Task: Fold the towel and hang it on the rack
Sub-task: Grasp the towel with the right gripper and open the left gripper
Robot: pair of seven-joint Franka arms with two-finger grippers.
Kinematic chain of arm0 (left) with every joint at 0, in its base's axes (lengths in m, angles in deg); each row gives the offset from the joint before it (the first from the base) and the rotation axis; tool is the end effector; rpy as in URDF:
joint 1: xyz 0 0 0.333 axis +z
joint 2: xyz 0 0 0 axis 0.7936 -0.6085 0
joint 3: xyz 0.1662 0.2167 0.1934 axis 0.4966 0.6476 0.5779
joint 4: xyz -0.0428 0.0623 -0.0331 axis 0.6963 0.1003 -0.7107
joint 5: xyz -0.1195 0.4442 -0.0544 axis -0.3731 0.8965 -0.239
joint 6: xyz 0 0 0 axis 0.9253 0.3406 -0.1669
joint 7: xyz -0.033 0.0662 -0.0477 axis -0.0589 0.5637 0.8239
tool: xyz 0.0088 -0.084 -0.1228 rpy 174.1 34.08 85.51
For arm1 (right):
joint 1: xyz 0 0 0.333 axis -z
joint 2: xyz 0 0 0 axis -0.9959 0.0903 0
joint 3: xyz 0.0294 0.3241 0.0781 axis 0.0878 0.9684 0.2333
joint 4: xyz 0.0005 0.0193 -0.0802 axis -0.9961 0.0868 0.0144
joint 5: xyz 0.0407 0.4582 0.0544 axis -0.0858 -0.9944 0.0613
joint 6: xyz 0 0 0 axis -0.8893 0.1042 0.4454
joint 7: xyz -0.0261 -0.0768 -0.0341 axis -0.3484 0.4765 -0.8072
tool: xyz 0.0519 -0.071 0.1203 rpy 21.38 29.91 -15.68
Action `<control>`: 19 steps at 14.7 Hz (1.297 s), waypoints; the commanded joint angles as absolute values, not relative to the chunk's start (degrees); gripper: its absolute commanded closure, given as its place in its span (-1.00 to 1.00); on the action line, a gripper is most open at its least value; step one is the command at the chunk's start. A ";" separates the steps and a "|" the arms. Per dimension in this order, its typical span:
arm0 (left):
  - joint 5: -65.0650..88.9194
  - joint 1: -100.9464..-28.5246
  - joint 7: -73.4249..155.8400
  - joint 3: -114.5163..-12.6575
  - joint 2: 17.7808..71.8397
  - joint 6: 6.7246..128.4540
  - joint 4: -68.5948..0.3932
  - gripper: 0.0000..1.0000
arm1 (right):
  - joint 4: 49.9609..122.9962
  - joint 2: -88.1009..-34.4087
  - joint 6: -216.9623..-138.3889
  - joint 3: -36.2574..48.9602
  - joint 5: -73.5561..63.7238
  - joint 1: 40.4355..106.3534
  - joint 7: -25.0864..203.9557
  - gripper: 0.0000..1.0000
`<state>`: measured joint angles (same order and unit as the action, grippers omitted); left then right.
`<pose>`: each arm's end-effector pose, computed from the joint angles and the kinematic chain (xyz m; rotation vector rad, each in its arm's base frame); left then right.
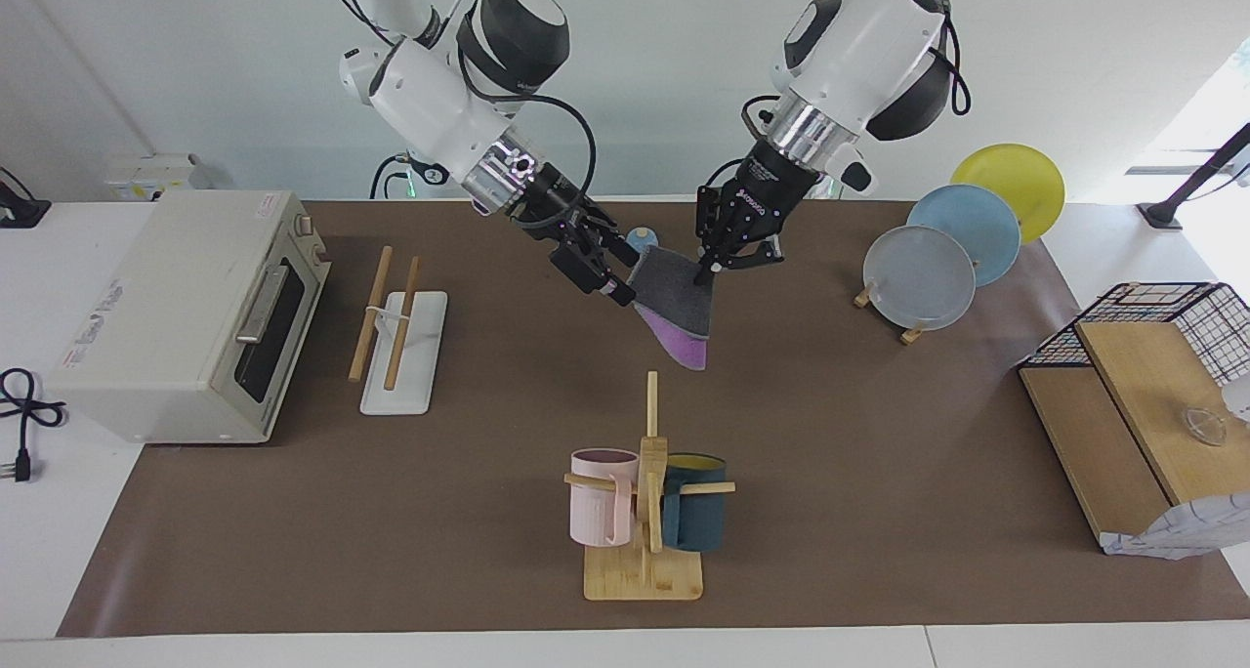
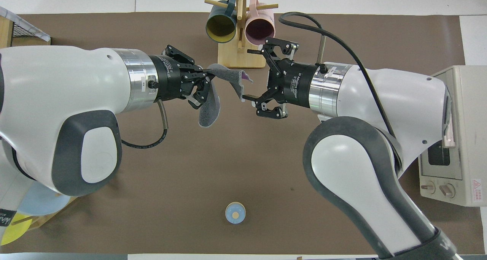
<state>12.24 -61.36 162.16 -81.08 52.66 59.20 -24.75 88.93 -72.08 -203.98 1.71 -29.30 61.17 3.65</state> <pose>0.6046 -0.3645 0.5681 1.3155 2.2140 -0.4581 0.6416 0.3313 0.5097 -1.6100 1.5474 0.3391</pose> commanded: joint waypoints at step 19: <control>11.14 -62.10 162.53 -80.51 55.48 60.43 -28.35 -0.99 | 83.98 -67.19 -210.99 2.32 -30.31 57.05 6.02 1.00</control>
<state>12.13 -61.38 162.95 -81.06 52.97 59.43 -25.30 85.42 -68.09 -212.28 1.85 -29.33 56.10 3.91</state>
